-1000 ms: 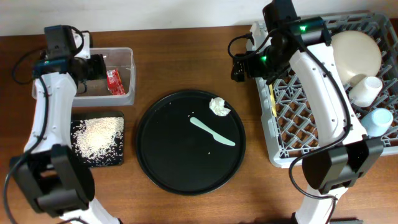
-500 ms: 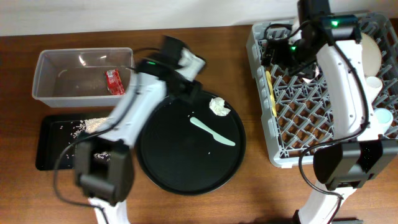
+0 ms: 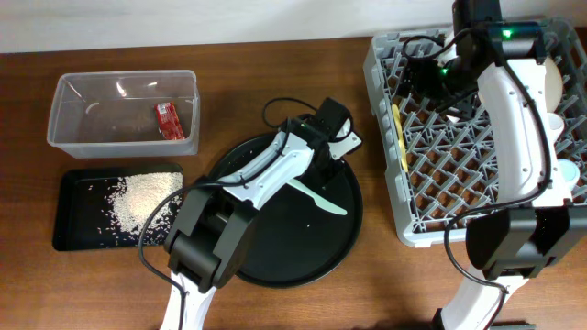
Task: Sort waste into correct bins and load items into the dishwasher rack
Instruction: 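Grasp the white tissue on the round tray with the left gripper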
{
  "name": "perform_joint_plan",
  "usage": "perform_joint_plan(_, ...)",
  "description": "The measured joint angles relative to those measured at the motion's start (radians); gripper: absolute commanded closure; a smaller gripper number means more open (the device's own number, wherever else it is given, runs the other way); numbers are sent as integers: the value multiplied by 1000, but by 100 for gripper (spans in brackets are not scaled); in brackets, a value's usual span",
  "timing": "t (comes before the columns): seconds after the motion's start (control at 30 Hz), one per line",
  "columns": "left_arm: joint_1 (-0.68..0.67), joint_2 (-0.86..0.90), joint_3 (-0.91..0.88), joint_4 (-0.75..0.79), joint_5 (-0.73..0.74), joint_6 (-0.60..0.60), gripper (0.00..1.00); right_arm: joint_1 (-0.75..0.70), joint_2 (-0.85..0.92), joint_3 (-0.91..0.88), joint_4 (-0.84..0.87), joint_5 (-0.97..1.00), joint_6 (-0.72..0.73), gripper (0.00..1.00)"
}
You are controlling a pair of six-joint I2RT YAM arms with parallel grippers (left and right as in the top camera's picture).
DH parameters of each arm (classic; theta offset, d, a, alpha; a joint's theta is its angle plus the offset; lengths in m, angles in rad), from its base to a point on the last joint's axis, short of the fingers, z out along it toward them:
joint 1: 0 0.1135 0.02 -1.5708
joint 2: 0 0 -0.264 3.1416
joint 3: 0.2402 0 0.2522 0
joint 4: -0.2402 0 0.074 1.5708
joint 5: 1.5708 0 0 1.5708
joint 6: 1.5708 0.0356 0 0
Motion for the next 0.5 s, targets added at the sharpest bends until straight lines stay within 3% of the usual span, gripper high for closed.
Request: perform_joint_plan(0.5,1,0,58,-24,-65,5,46,0,0,0,-10,0,0,2)
